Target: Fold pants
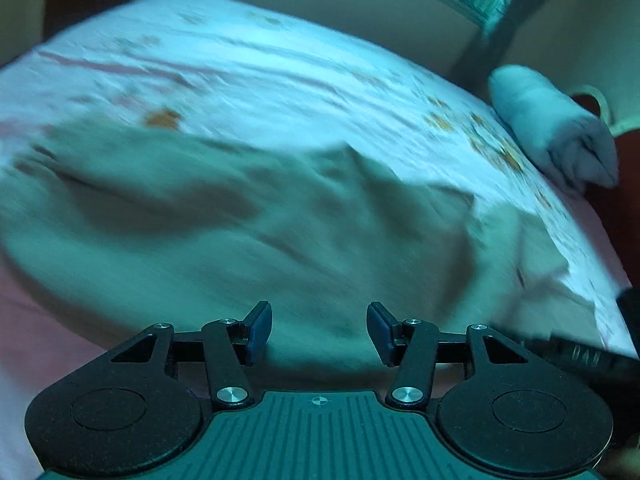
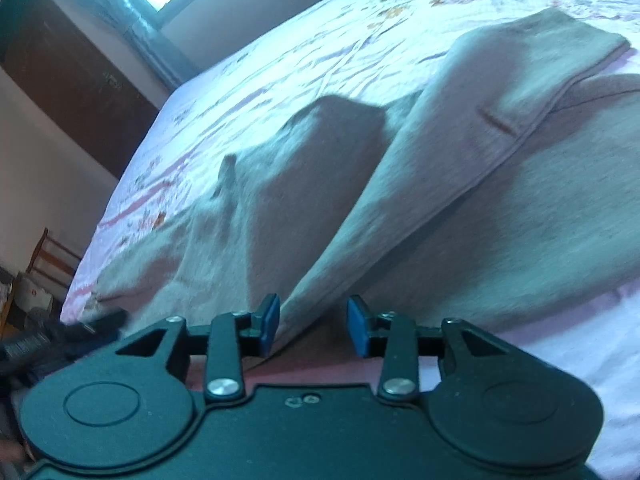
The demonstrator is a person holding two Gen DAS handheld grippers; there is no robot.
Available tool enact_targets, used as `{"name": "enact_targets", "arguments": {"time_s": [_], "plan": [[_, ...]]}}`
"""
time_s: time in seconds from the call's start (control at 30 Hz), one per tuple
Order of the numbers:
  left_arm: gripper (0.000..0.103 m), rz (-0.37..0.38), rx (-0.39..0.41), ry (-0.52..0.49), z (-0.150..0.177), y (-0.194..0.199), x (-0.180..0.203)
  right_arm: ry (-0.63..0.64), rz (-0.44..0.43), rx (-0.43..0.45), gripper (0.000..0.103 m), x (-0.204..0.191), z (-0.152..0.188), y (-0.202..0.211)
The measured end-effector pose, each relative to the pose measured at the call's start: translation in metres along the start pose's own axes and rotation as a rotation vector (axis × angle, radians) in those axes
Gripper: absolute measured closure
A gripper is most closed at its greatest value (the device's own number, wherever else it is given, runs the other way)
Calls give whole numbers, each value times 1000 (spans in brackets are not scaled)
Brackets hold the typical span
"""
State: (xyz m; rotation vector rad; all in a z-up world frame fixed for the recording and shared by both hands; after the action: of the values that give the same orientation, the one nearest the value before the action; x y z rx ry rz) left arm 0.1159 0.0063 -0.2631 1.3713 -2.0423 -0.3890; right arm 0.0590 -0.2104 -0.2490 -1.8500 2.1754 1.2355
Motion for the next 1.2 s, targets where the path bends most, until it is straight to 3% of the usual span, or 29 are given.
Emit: {"name": "enact_targets", "arguments": {"time_s": [0.3,0.77,0.97,1.03,1.1,1.2], "plan": [[50,-97,-50,-57,39,-20,15,-39,33,43,72,29,-18,9],[50,-115,-70,-75,41,-27,18,-395,179,138,73,129,-66,-15],[50,-115,-68,-84,41,-28,19,-503,200,205,79,157,-80,-26],[50,-115,-69,-87,41,-28,19,-493,188,220,100,159,-86,-30],[50,-116,-68,-90,42,-29,19,-517,149,236,103,163,-94,-29],[50,-119,-69,-97,42,-30,20,-420,133,258,103,153,-101,-21]]}}
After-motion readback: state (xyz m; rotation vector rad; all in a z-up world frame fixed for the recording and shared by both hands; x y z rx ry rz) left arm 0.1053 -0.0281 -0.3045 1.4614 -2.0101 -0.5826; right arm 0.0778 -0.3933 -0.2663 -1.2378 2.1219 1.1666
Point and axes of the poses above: each gripper's, at about its wrist camera, not at the fingertips, and y roughly against the way its jaws point, x to its right, z to its underside, the point moved 10 cm from there along -y, roughly the way its jaws point, and after that the axes turned 14 degrees about x, right-handed, at the moved point
